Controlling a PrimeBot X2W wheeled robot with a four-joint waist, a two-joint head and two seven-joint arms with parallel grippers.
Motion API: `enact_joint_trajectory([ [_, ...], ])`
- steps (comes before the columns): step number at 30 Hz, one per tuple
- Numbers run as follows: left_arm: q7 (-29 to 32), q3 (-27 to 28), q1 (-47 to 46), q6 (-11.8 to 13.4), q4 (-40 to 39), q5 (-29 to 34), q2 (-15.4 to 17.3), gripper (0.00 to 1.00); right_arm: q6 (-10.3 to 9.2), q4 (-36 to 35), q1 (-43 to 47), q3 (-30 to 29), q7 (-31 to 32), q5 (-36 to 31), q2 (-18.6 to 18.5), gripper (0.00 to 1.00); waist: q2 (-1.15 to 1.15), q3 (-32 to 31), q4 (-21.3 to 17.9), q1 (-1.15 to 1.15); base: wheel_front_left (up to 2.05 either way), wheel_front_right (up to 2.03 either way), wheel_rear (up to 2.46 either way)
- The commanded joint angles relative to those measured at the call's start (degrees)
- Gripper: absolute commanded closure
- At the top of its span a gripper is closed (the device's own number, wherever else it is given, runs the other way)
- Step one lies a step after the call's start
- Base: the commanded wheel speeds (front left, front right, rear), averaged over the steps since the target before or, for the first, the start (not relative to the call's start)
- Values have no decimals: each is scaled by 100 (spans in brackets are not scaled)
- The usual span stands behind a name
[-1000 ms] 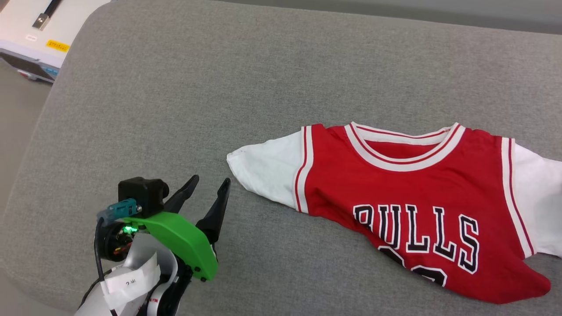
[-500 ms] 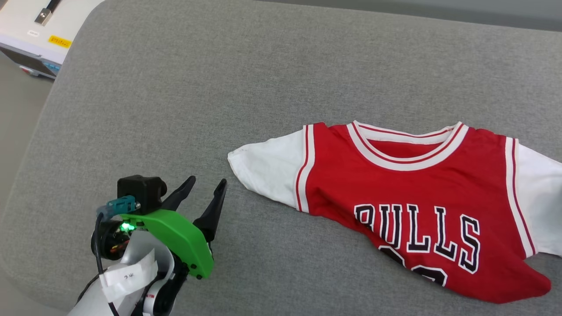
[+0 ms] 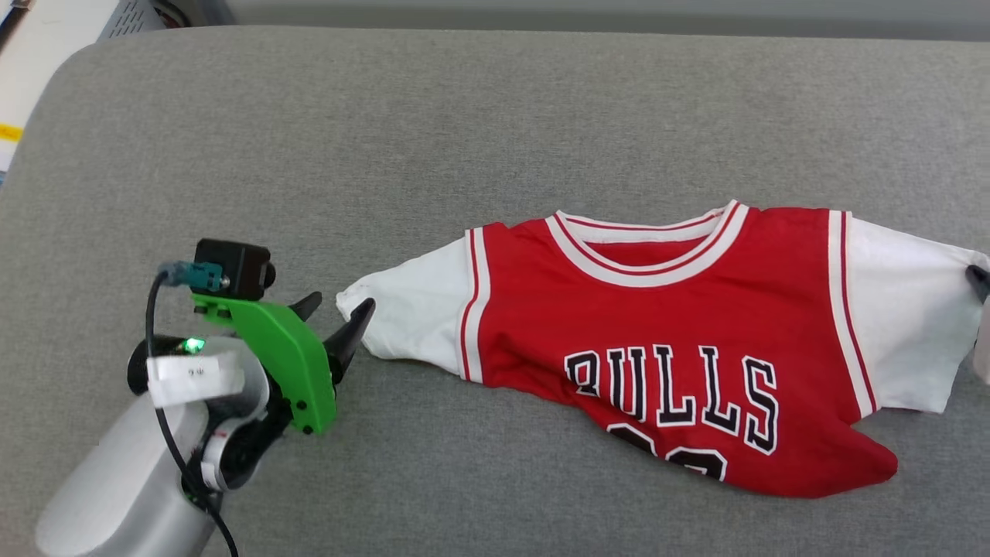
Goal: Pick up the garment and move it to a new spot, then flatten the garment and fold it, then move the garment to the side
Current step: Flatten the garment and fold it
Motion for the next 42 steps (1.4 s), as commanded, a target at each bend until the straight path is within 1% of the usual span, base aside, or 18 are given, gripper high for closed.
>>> enact_joint_trajectory([
  [1, 208, -33, -311, -141, 166, -95, 87, 0, -4, -100, -56, 11, 49, 10, 37, 100, 0, 197, -217, 0, 0, 0, 0],
  [3, 556, -91, -584, -318, 424, -226, 141, 0, -4, -201, -126, 34, 106, -8, 84, 100, 0, 266, -280, 0, 0, 0, 0],
  [5, 870, -126, -832, -434, 688, -319, 208, 0, -4, -268, -200, 85, 148, -22, 126, 100, 0, 318, -339, 0, 0, 0, 0],
  [7, 1125, -156, -1017, -507, 960, -385, 262, 0, -4, -308, -273, 173, 149, -24, 169, 100, 0, 327, -397, 0, 0, 0, 0],
  [9, 1308, -164, -1150, -567, 1212, -496, 242, 0, -4, -305, -325, 216, 137, -23, 209, 100, 0, 326, -429, 0, 0, 0, 0],
  [14, 1598, -255, -1421, -684, 1734, -564, 203, 0, -4, -264, -405, 304, 135, 2, 251, 100, 0, 340, -494, 0, 0, 0, 0],
  [20, 1702, -452, -1619, -855, 2193, -469, 107, 0, -4, -180, -434, 275, 68, 31, 247, 100, 0, 357, -547, 0, 0, 0, 0],
  [22, 1756, -562, -1669, -900, 2318, -389, 81, 0, -4, -165, -438, 277, 63, 36, 240, 100, 0, 375, -558, 0, 0, 0, 0],
  [25, 2045, -840, -1669, -986, 2539, -256, 96, 0, -4, -155, -460, 290, 65, 47, 236, 100, 0, 403, -575, 0, 0, 0, 0],
  [26, 2123, -906, -1663, -1005, 2594, -234, 95, 6, -4, -153, -468, 295, 65, 50, 236, 100, 0, 409, -579, 0, 0, 0, 0],
  [27, 2179, -969, -1655, -1022, 2645, -213, 79, 61, -4, -150, -477, 301, 60, 51, 235, 100, 0, 413, -581, 0, 0, 0, 0],
  [28, 2187, -998, -1646, -1040, 2672, -215, 51, 100, -4, -147, -482, 304, 54, 52, 234, 100, 0, 411, -582, 0, 0, 0, 0],
  [31, 1953, -958, -1631, -1069, 2723, -249, -69, 100, -4, -129, -485, 313, 27, 57, 232, 100, 0, 373, -568, 0, 0, 0, 0],
  [35, 1274, -775, -1673, -1074, 2716, -175, -137, 100, -4, -114, -472, 309, -41, 75, 182, 100, 0, 228, -529, 0, 0, 0, 0],
  [38, 645, -735, -1726, -1179, 2521, 60, -34, 100, -4, -102, -465, 205, -149, 116, 140, 100, 0, 46, -471, 0, 0, 0, 0],
  [42, 15, -593, -1739, -1184, 2248, 230, 86, 100, -4, -194, -471, 170, -294, 171, -13, 100, 0, -248, -386, 0, 0, 0, 0],
])
